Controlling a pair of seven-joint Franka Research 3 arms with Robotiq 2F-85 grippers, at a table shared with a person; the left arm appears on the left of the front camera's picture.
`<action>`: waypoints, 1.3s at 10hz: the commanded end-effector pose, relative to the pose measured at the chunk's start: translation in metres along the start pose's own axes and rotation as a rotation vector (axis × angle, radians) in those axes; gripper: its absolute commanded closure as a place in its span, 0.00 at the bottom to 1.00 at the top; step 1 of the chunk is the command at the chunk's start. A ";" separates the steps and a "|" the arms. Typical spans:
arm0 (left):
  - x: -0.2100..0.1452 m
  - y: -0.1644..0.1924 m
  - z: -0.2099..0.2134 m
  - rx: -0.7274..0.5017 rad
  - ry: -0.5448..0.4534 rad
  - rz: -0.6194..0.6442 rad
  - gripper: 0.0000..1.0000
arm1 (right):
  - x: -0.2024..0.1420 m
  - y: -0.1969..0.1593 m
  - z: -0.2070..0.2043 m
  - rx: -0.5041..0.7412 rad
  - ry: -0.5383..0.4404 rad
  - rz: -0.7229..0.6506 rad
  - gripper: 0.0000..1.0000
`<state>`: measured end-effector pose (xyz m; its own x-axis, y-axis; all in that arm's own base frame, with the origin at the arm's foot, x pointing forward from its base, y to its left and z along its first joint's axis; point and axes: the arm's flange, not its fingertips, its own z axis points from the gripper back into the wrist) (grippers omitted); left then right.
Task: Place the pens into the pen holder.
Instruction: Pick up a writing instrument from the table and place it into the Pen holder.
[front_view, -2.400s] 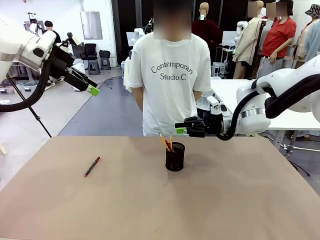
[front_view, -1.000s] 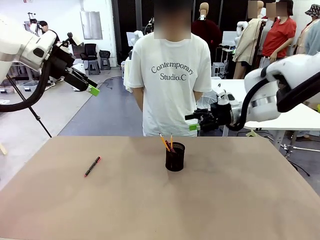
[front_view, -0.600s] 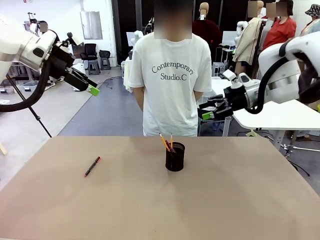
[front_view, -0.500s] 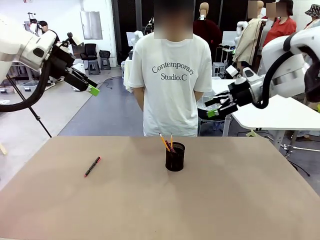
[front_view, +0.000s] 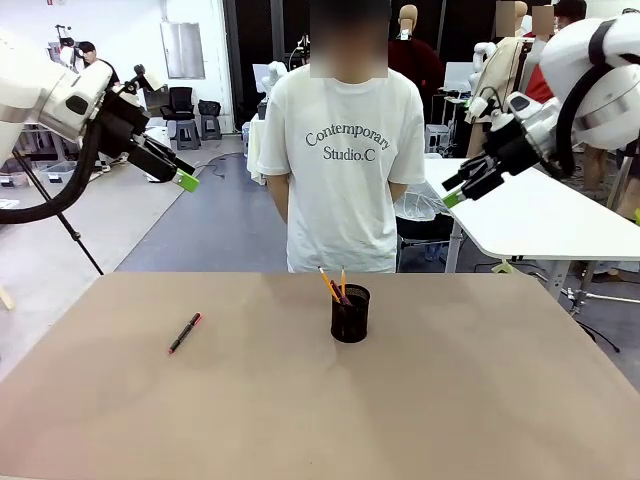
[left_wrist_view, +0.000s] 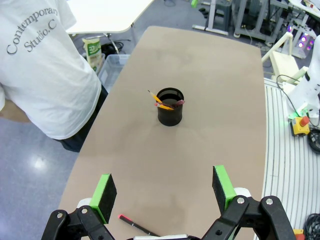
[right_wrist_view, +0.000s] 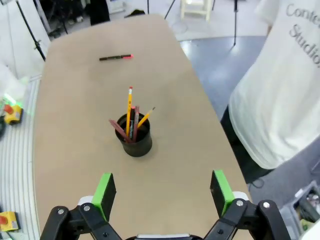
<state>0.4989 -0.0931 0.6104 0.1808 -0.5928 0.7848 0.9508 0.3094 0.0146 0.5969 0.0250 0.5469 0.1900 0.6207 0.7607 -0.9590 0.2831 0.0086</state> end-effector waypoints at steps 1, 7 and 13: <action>-0.001 -0.002 0.001 0.009 0.000 -0.003 0.00 | 0.008 -0.018 0.027 0.032 0.017 -0.021 0.00; -0.001 -0.002 0.001 0.009 0.000 -0.003 0.00 | 0.004 -0.016 0.052 0.024 -0.009 0.004 0.00; -0.001 -0.002 0.001 0.009 0.000 -0.003 0.00 | 0.004 -0.016 0.052 0.024 -0.009 0.004 0.00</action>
<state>0.4989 -0.0931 0.6104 0.1808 -0.5928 0.7848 0.9508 0.3094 0.0146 0.6039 -0.0184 0.5855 0.1849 0.6140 0.7674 -0.9664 0.2555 0.0283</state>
